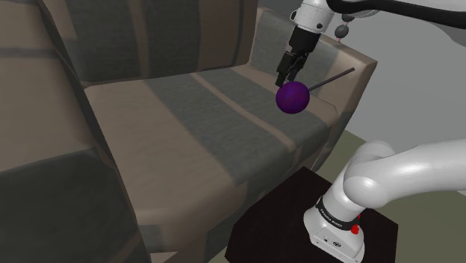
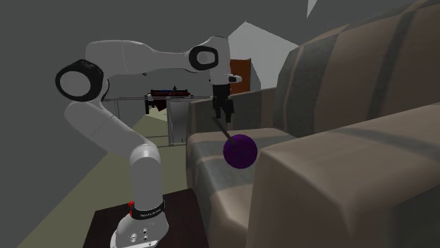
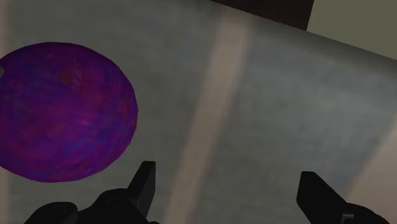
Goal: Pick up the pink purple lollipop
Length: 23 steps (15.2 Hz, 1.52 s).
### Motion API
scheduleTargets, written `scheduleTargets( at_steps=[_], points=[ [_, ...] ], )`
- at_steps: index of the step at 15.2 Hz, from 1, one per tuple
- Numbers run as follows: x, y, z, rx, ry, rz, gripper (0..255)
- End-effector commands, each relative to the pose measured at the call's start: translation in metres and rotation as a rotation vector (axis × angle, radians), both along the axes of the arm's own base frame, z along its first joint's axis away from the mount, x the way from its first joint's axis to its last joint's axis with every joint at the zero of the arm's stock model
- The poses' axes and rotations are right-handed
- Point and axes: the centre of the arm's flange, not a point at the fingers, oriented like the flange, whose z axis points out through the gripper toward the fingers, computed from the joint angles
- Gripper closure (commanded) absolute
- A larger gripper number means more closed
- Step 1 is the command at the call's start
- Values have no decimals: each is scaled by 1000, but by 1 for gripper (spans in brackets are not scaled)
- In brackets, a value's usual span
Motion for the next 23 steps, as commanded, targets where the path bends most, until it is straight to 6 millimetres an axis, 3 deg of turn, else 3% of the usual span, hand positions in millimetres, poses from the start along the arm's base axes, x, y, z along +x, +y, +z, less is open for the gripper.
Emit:
scheduleTargets(
  at_steps=[1, 7, 14, 15, 23],
  points=[
    [0, 0, 0, 0, 0, 0, 0],
    [-32, -94, 5, 105, -94, 82, 0],
    [-59, -206, -5, 227, -205, 177, 0],
    [-61, -215, -6, 236, -213, 185, 0],
    [-61, -215, -46, 236, -213, 185, 0]
  ],
)
